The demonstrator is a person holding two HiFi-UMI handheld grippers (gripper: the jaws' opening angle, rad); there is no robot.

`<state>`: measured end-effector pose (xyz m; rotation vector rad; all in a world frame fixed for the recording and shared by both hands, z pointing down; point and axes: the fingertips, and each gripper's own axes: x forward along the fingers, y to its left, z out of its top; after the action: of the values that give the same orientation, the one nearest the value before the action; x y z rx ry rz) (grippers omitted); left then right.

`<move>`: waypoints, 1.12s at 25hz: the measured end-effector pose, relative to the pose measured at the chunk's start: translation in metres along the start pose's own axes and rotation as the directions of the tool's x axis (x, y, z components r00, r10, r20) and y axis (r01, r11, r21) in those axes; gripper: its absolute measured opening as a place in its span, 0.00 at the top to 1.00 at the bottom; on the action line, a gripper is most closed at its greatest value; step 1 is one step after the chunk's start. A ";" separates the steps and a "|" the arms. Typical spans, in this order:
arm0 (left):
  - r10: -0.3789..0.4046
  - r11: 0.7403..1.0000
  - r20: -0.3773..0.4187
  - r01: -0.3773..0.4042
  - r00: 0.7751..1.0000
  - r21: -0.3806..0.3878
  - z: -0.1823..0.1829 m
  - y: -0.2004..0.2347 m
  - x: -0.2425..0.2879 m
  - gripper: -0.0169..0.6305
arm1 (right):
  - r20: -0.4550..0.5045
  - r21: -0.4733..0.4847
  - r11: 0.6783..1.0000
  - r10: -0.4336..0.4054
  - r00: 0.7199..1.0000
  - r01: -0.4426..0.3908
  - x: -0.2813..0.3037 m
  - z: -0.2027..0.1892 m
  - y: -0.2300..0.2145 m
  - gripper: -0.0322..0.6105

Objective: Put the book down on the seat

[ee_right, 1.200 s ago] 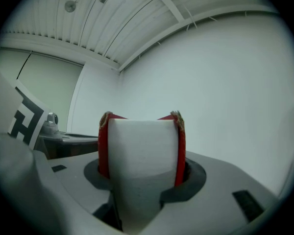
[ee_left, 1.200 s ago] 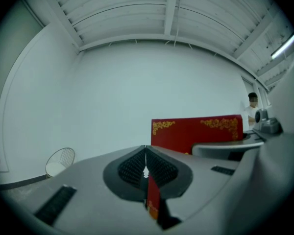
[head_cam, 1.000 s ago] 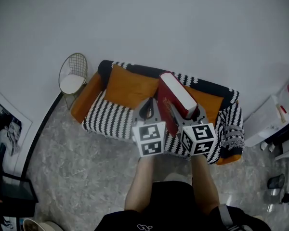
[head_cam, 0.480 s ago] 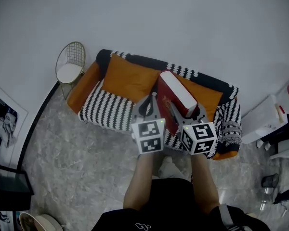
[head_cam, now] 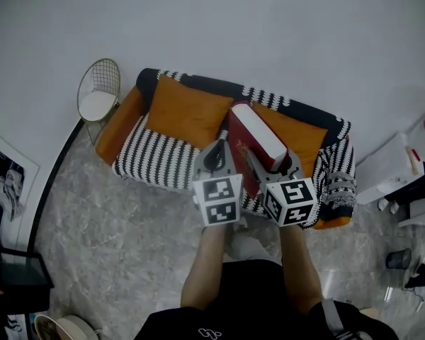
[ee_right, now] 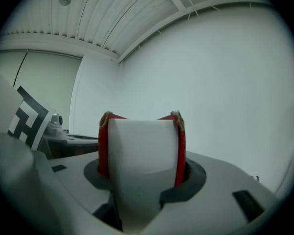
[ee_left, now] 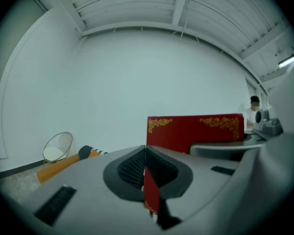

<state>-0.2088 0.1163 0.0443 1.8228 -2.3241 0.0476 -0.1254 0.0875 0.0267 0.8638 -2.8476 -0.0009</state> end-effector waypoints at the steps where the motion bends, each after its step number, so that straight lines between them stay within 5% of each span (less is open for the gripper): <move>1: -0.003 1.000 -0.007 0.003 1.000 -0.002 -0.003 -0.001 0.003 0.95 | -0.004 0.002 1.000 0.000 1.000 0.000 0.002 -0.003 -0.002 0.59; 11: -0.024 1.000 -0.060 0.023 0.998 -0.021 -0.022 -0.010 0.036 0.95 | -0.023 0.162 0.987 0.026 0.999 -0.022 0.018 -0.026 -0.035 0.59; 17: -0.021 1.000 -0.114 0.021 0.993 -0.004 -0.041 -0.012 0.059 0.95 | -0.020 0.344 0.938 0.050 0.999 -0.040 0.034 -0.047 -0.058 0.59; 23: -0.016 1.000 -0.141 0.016 0.990 -0.002 -0.050 -0.013 0.078 0.95 | 0.000 0.587 0.809 0.025 1.000 -0.020 0.041 -0.070 -0.093 0.59; 28: -0.007 1.000 -0.153 0.009 0.988 0.010 -0.056 -0.012 0.085 0.95 | 0.026 0.775 0.632 -0.021 0.999 -0.006 0.036 -0.092 -0.121 0.59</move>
<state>-0.2096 0.0401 0.1122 1.7668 -2.2152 0.1925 -0.0737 -0.0287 0.1173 0.9858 -2.8242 1.3239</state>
